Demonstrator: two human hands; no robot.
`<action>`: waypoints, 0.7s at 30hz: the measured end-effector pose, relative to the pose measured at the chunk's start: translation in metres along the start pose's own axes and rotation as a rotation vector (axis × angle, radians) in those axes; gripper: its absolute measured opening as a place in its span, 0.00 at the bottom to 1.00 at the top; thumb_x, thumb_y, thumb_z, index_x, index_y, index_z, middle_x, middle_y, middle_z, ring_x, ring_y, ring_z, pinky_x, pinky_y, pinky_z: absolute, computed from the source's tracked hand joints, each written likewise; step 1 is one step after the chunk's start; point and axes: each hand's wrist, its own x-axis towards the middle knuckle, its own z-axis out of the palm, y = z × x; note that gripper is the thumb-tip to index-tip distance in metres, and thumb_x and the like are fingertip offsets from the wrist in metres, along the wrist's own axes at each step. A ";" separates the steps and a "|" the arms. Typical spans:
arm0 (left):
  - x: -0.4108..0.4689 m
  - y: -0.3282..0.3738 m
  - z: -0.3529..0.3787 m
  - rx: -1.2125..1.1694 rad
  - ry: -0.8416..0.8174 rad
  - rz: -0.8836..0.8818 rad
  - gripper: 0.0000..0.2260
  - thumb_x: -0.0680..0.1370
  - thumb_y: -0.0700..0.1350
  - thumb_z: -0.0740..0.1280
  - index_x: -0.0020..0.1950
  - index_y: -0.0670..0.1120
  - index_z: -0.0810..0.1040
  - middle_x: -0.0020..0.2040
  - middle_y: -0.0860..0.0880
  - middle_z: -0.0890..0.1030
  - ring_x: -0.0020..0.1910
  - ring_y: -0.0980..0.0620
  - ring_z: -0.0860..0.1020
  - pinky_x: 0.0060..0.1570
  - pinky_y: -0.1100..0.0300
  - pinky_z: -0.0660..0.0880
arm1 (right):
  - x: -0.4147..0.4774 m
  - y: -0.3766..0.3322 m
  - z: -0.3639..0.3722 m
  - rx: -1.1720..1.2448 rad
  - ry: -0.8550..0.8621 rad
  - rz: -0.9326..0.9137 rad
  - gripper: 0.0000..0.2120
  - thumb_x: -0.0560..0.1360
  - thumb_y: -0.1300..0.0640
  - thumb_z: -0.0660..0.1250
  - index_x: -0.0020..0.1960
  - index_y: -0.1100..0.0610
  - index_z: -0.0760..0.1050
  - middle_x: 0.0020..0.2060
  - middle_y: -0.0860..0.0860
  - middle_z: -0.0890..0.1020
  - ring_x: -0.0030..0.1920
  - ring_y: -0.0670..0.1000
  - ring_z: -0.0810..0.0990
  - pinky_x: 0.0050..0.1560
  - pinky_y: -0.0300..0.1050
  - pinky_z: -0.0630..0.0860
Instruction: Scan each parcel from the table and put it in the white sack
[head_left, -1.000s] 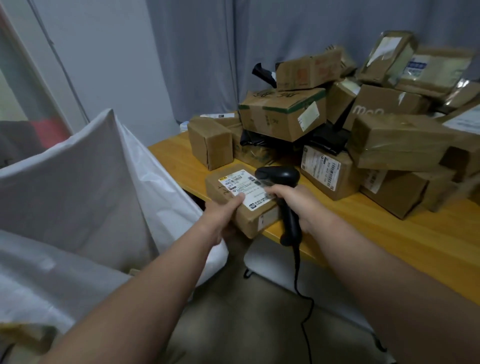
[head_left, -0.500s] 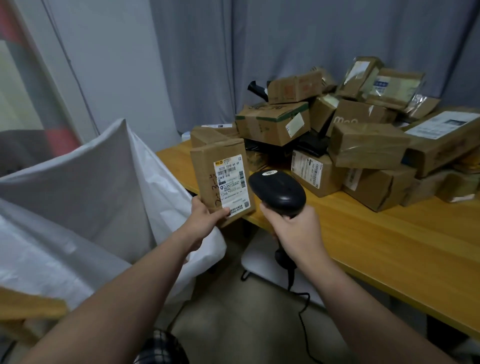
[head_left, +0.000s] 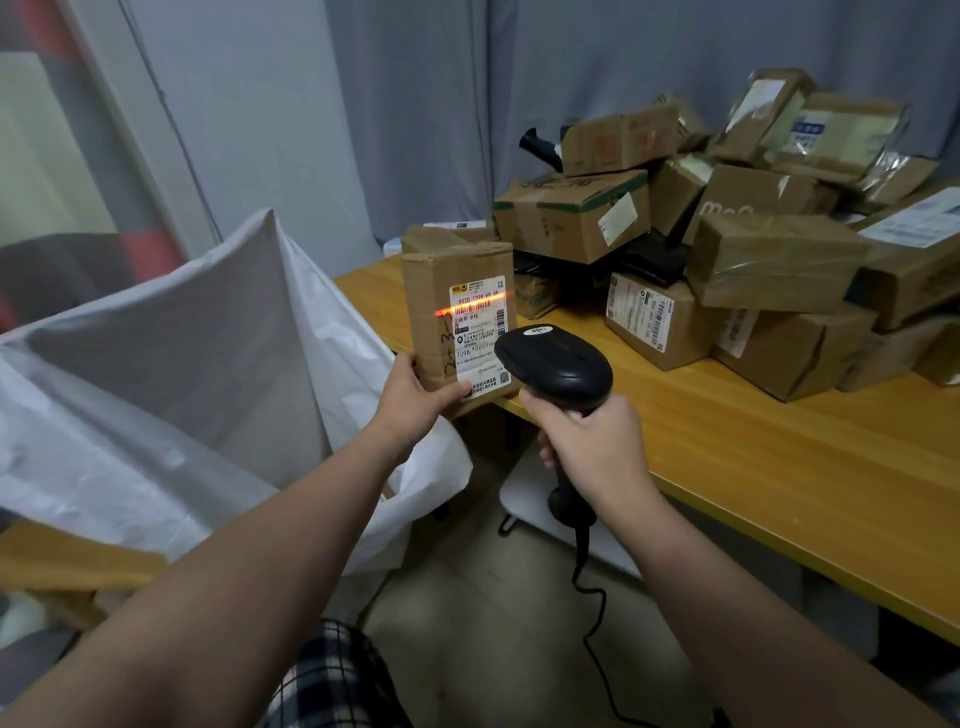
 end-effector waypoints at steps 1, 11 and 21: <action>0.000 0.000 0.000 -0.005 0.000 -0.003 0.27 0.74 0.42 0.73 0.68 0.45 0.64 0.57 0.52 0.74 0.54 0.54 0.75 0.43 0.67 0.76 | 0.000 -0.001 -0.001 0.020 0.001 0.005 0.06 0.73 0.56 0.72 0.38 0.53 0.78 0.23 0.47 0.78 0.25 0.43 0.77 0.28 0.38 0.74; 0.004 0.004 0.004 -0.043 0.056 0.004 0.28 0.73 0.42 0.73 0.69 0.44 0.64 0.60 0.50 0.74 0.60 0.50 0.75 0.59 0.53 0.76 | -0.003 -0.002 -0.010 0.056 -0.008 0.007 0.04 0.73 0.56 0.72 0.40 0.53 0.79 0.26 0.48 0.78 0.27 0.42 0.78 0.28 0.34 0.74; -0.001 0.003 -0.001 -0.084 0.090 0.016 0.28 0.74 0.44 0.73 0.70 0.47 0.63 0.56 0.55 0.72 0.57 0.54 0.74 0.51 0.64 0.74 | 0.016 -0.006 0.010 0.034 -0.056 -0.034 0.04 0.73 0.56 0.71 0.43 0.56 0.79 0.26 0.48 0.78 0.27 0.42 0.78 0.30 0.36 0.75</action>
